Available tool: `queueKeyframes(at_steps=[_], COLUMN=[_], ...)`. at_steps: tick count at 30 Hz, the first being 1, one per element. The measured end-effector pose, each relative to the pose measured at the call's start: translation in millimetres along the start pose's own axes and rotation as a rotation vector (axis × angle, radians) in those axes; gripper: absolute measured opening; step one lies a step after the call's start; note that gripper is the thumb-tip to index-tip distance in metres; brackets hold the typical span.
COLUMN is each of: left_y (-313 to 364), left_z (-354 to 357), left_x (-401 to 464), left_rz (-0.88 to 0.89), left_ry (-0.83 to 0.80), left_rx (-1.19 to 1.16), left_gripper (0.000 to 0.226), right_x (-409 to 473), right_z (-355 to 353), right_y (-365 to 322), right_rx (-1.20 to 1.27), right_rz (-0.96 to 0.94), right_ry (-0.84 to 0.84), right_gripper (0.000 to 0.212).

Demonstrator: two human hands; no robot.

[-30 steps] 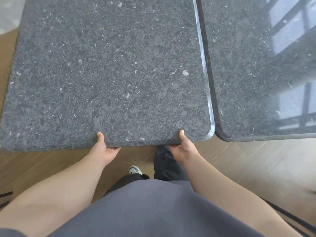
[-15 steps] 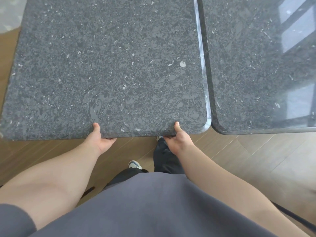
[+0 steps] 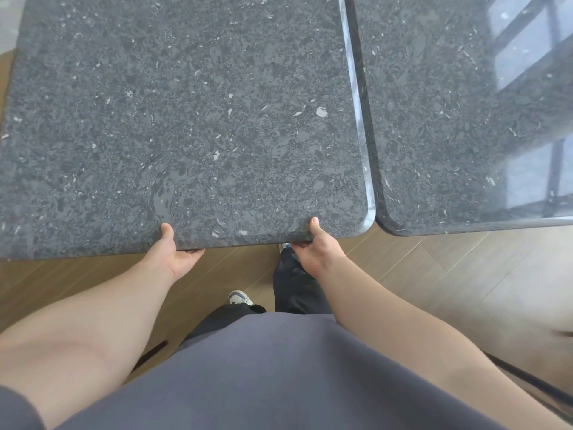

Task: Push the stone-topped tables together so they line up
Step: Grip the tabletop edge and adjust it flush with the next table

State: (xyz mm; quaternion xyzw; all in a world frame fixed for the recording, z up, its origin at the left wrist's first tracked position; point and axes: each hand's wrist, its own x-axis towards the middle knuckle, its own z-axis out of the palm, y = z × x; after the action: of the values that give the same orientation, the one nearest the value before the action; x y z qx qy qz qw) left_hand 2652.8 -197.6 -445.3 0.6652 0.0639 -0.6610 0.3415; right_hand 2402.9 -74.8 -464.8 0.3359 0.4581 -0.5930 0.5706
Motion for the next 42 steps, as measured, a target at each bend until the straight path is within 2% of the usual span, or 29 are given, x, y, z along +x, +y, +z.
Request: queueKeyframes(at_steps=[12,19,31,36,42], left_y=[2,0,-2,0,0], left_z=[-2,-5,-10,-10,-8], left_x=[4,5,9,8,9], left_rz=[-0.027,0.012,-0.041,-0.054,-0.081], left_ry=[-0.019,0.002,-0.019,-0.008,0.023], left_rx=[0.009,0.009,-0.021,-0.022,-0.003], left_gripper=[0.057,0.054,0.048,0.053,0.061], right_x=[4,-3,-1,4,7], right_z=[2,1,-5,-4,-1], right_y=[2,2,6,10,13], right_rx=[0.018,-0.043,-0.068,-0.015,0.099], right_rz=[-0.002,-0.012,-0.023,-0.05,-0.046], right_ry=[0.032,0.021,0.079,0.1,0.102], right_gripper=[0.048,0.047,0.048,0.047,0.037])
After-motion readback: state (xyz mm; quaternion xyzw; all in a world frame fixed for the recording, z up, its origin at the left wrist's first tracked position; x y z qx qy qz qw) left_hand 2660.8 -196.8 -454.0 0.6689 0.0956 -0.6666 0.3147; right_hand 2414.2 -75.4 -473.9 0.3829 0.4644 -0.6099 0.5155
